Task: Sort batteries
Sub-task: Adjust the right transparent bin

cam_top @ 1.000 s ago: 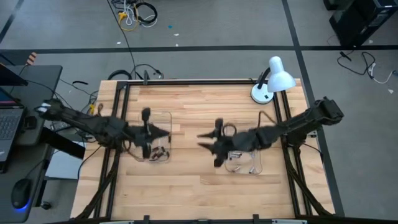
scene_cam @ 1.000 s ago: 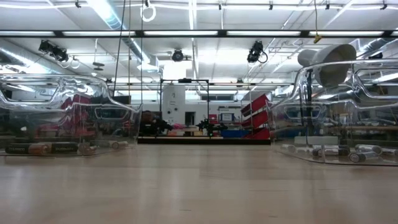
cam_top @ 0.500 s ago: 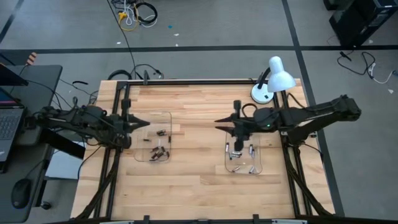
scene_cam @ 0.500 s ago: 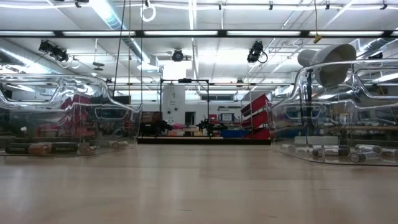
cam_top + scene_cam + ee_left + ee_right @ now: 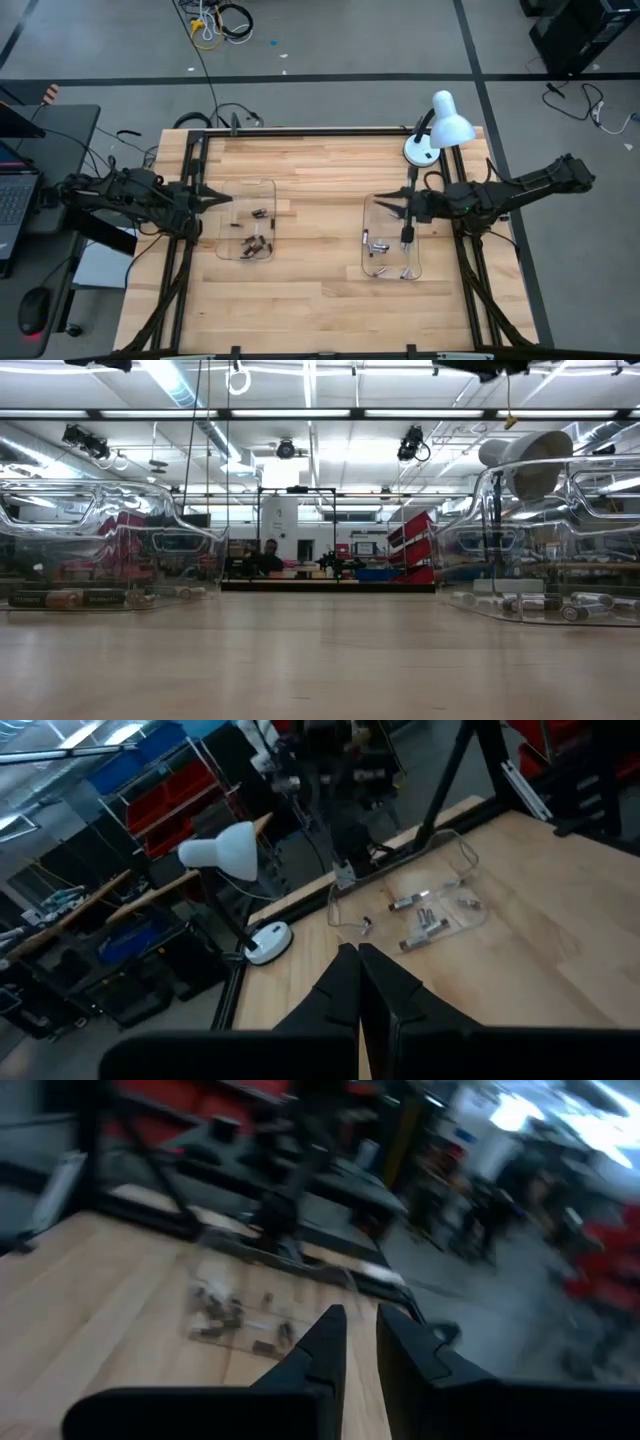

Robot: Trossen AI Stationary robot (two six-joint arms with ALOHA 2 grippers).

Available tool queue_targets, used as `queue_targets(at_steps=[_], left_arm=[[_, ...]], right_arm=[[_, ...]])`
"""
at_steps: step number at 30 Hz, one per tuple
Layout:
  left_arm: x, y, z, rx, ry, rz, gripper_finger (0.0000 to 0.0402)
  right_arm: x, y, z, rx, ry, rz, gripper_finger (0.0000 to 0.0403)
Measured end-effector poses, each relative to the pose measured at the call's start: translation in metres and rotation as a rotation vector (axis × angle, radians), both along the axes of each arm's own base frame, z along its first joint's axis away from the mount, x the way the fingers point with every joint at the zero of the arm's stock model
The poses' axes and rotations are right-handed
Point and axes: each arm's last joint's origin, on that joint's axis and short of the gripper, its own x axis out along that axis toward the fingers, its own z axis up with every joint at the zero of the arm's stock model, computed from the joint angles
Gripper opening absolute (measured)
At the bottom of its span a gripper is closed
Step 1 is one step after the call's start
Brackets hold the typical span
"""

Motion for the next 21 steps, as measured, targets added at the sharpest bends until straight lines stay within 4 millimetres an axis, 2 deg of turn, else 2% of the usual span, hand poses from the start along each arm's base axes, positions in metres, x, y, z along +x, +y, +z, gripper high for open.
queue_targets(at_steps=[2, 6, 13, 21], left_arm=[[0.000, 0.000, 0.001, -0.007, -0.010, 0.001, 0.0000], [0.002, 0.000, 0.000, -0.014, -0.002, 0.003, 0.0000], [0.004, -0.001, 0.002, -0.017, -0.019, 0.005, 0.0000], [0.004, -0.001, 0.003, -0.017, -0.020, 0.006, 0.0000]], right_arm=[[-0.004, -0.002, -0.007, 0.063, 0.028, -0.093, 0.0041], [-0.006, -0.006, -0.033, 0.158, 0.231, -0.271, 0.0028], [-0.004, -0.004, -0.061, 0.403, 0.433, -0.339, 0.0002], [-0.003, -0.006, -0.099, 0.490, 0.681, -0.564, 0.0000]])
